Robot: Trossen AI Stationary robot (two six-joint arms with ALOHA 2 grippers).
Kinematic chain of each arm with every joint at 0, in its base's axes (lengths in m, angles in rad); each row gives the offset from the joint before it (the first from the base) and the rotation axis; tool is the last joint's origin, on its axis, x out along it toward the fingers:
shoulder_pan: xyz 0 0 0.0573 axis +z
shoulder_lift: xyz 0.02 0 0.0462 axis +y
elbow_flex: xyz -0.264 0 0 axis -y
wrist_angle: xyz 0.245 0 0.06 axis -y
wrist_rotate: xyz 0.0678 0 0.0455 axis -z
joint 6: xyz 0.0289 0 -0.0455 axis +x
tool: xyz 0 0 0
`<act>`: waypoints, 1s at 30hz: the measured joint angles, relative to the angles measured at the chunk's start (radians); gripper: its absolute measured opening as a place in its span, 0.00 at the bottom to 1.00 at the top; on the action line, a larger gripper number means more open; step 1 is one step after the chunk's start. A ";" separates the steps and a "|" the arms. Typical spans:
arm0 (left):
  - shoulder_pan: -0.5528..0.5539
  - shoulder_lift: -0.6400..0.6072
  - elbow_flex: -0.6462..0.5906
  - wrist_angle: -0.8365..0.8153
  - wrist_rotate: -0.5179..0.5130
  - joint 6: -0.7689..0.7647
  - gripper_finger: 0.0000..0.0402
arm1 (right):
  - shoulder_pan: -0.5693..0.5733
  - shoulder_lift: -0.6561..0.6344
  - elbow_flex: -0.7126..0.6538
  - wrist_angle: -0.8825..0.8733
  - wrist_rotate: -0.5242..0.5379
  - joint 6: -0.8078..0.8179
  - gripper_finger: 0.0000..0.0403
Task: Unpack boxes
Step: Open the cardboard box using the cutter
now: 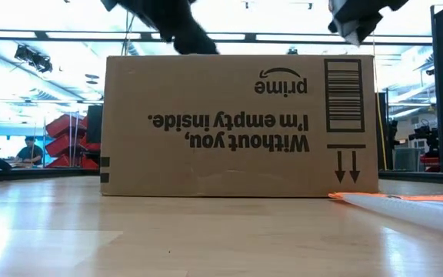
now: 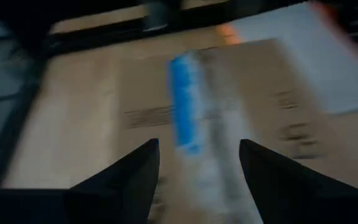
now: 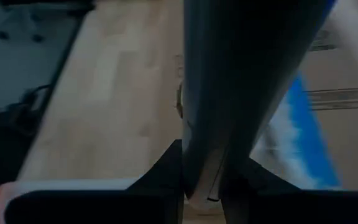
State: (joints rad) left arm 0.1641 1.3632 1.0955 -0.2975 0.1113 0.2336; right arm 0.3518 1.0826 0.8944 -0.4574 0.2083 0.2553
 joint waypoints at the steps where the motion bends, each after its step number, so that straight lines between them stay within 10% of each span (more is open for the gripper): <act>1: 0.026 0.010 -0.001 -0.007 -0.013 -0.001 0.53 | 0.018 0.015 0.000 0.014 -0.017 0.012 0.11; 8: 0.162 0.145 0.002 -0.007 -0.019 -0.017 0.53 | 0.083 0.123 0.000 0.008 -0.076 0.129 0.11; 30: -0.008 0.025 0.057 -0.374 -0.141 -0.224 0.53 | -0.216 0.085 0.000 -0.105 0.292 -0.078 0.11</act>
State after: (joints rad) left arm 0.1557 1.3880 1.1522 -0.6717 -0.0298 0.0099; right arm 0.1360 1.1673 0.8940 -0.5620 0.5002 0.1768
